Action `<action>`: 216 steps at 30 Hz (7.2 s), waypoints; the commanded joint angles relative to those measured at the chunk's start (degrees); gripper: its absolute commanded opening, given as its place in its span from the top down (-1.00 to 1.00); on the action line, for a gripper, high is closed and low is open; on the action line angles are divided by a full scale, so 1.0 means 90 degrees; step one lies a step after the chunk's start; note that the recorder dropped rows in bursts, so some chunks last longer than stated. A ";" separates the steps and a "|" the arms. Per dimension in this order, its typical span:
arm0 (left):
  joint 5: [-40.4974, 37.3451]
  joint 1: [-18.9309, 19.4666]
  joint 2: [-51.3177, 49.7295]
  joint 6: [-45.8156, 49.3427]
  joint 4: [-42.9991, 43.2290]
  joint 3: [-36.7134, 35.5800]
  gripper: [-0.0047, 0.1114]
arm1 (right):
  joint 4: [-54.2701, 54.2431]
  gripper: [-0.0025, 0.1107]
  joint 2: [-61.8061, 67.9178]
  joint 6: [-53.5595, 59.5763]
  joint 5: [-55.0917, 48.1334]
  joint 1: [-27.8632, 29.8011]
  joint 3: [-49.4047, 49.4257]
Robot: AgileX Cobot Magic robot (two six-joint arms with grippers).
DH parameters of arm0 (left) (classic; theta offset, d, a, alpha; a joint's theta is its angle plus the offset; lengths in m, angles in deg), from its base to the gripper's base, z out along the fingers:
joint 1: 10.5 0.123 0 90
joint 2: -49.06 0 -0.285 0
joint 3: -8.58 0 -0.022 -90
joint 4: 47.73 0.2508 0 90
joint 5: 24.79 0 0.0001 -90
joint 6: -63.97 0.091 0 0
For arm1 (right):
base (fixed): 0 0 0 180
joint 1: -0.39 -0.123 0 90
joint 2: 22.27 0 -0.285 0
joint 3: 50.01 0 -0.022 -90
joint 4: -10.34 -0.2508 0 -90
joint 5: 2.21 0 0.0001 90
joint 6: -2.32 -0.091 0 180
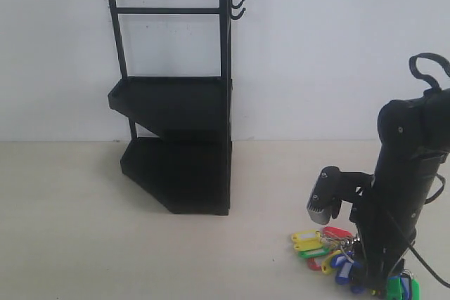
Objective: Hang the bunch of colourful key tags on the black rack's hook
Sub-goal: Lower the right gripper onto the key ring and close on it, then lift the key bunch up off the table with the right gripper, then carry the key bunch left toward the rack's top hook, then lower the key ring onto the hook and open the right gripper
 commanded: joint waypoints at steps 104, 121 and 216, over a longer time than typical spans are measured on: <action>0.0047 0.0021 -0.0022 0.0002 -0.0044 0.0016 0.84 | 0.0632 0.96 -0.2818 -0.6058 0.4669 -0.1000 -0.0177; 0.0047 0.0021 -0.0022 0.0002 -0.0044 0.0016 0.84 | 0.0544 0.96 -0.1545 -0.5946 0.5453 -0.0790 -0.1073; 0.0047 0.0021 -0.0022 0.0002 -0.0044 0.0016 0.84 | 0.2891 0.96 -0.2496 -0.6819 -0.0161 -0.1306 -0.3012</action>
